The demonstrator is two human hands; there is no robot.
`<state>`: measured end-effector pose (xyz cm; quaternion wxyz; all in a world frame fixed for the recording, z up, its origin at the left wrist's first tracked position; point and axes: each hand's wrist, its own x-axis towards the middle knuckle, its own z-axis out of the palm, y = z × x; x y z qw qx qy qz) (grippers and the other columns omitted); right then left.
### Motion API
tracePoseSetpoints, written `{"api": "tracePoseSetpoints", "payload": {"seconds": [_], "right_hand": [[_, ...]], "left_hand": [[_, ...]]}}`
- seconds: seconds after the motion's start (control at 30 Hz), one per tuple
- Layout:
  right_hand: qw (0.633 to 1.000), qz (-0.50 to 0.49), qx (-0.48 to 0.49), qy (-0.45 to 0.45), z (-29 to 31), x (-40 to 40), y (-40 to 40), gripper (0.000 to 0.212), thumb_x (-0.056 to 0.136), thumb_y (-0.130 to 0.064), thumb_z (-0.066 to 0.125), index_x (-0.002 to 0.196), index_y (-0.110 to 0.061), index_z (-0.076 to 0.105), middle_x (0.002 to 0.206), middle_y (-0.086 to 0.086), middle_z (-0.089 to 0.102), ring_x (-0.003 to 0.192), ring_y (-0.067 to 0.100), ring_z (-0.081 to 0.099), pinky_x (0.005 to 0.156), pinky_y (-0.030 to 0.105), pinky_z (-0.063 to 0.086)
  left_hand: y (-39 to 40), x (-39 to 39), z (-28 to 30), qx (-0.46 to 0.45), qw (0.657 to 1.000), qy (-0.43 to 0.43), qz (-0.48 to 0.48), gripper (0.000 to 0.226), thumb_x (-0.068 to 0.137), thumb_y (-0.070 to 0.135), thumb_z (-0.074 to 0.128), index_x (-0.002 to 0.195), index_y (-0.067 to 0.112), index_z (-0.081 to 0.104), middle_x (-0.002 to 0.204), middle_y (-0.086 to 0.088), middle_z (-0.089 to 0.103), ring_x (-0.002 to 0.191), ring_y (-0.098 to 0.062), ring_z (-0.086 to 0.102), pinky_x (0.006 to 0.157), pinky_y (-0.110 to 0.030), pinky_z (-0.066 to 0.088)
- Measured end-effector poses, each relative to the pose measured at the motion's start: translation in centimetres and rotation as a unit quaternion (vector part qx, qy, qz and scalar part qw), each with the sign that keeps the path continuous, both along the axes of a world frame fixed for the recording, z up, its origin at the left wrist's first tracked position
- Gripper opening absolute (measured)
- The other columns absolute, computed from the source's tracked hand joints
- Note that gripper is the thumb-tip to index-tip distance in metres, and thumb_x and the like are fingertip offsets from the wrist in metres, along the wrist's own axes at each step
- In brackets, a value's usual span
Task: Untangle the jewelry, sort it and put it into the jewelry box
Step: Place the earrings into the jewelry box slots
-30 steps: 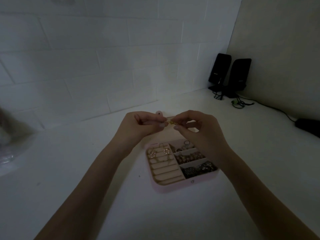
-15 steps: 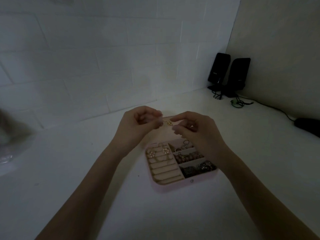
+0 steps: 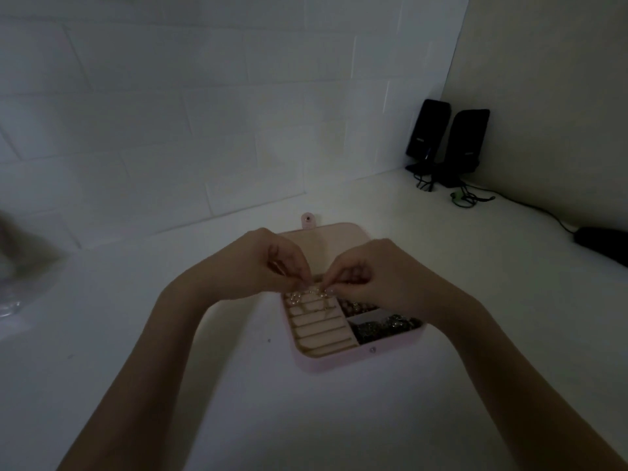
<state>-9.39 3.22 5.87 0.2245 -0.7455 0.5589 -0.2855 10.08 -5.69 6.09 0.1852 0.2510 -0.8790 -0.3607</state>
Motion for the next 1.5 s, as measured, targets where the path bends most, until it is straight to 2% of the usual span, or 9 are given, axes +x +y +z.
{"api": "tracePoseSetpoints", "payload": {"seconds": [0.1,0.2,0.3,0.43,0.63,0.83,1.03,1.37,1.5], "right_hand": [[0.999,0.023,0.024,0.032,-0.2,0.3,0.1,0.011,0.081,-0.012,0.072,0.091,-0.016,0.076,0.063,-0.016,0.06,0.06,-0.002,0.055,0.058,0.008,0.04],[0.998,0.033,0.038,0.044,-0.1,0.6,0.1,0.011,0.082,-0.014,0.071,0.092,-0.016,0.076,0.059,-0.02,0.053,0.059,-0.005,0.053,0.057,0.008,0.038],[0.997,0.035,0.046,0.056,-0.3,0.8,0.1,0.01,0.083,-0.017,0.07,0.091,-0.02,0.076,0.061,-0.021,0.054,0.061,-0.008,0.053,0.059,0.011,0.04],[0.995,0.019,0.053,0.087,-0.8,0.8,-0.1,0.01,0.082,-0.029,0.07,0.09,-0.033,0.074,0.066,-0.024,0.06,0.067,-0.007,0.056,0.068,0.026,0.051],[0.993,0.03,0.045,0.106,-0.8,1.0,0.0,0.011,0.082,-0.031,0.07,0.092,-0.033,0.074,0.058,-0.039,0.052,0.062,-0.014,0.052,0.059,0.013,0.031],[0.994,0.031,0.046,0.099,-0.8,1.0,0.0,0.011,0.082,-0.028,0.07,0.092,-0.031,0.075,0.059,-0.026,0.053,0.063,-0.011,0.053,0.06,0.012,0.034],[0.993,0.028,0.051,0.103,-1.0,1.0,-0.1,0.009,0.081,-0.031,0.07,0.089,-0.033,0.074,0.063,-0.026,0.057,0.064,-0.011,0.053,0.062,0.014,0.034],[0.992,0.029,0.066,0.107,-0.6,1.3,0.1,0.007,0.082,-0.03,0.07,0.087,-0.031,0.074,0.057,-0.038,0.053,0.062,-0.014,0.052,0.058,0.01,0.031],[0.992,0.036,0.077,0.097,-0.4,1.3,0.3,0.007,0.082,-0.027,0.071,0.088,-0.028,0.074,0.057,-0.027,0.055,0.062,-0.014,0.053,0.056,0.007,0.033]], "left_hand": [[-0.2,0.0,-0.4,-0.011,0.999,-0.05,-0.013,0.025,0.07,0.004,0.078,0.075,0.029,0.075,0.072,0.007,0.072,0.071,-0.012,0.067,0.076,-0.038,0.055],[-0.1,0.2,-0.3,-0.007,0.996,-0.08,-0.028,0.02,0.069,0.01,0.076,0.075,0.03,0.075,0.073,0.011,0.071,0.072,-0.008,0.066,0.079,-0.04,0.054],[0.1,0.3,-0.1,-0.016,0.994,-0.101,-0.025,0.022,0.069,0.006,0.077,0.075,0.027,0.076,0.072,0.014,0.071,0.073,-0.005,0.065,0.08,-0.036,0.053],[0.3,0.2,0.0,-0.04,0.992,-0.118,-0.024,0.022,0.066,0.008,0.077,0.074,0.028,0.076,0.069,0.019,0.069,0.072,-0.001,0.062,0.078,-0.028,0.051],[0.5,0.1,0.1,-0.042,0.989,-0.143,-0.005,0.025,0.066,0.005,0.074,0.071,0.03,0.075,0.064,0.025,0.066,0.069,0.006,0.059,0.075,-0.019,0.046],[0.3,0.2,0.0,-0.037,0.988,-0.149,-0.017,0.026,0.069,0.011,0.076,0.068,0.037,0.074,0.068,0.025,0.067,0.073,0.004,0.061,0.078,-0.022,0.049],[0.2,0.0,-0.5,-0.043,0.987,-0.152,-0.029,0.016,0.07,0.018,0.08,0.074,0.034,0.076,0.075,0.019,0.067,0.076,-0.001,0.062,0.073,-0.016,0.043],[0.3,-0.3,-0.7,-0.078,0.983,-0.165,-0.013,0.011,0.073,0.022,0.078,0.078,0.031,0.076,0.081,0.012,0.064,0.08,-0.004,0.057,0.077,-0.024,0.046],[0.3,-0.4,-0.6,-0.086,0.983,-0.159,-0.028,0.012,0.07,0.021,0.08,0.077,0.03,0.076,0.081,0.012,0.06,0.078,-0.005,0.056,0.077,-0.029,0.047]]}}
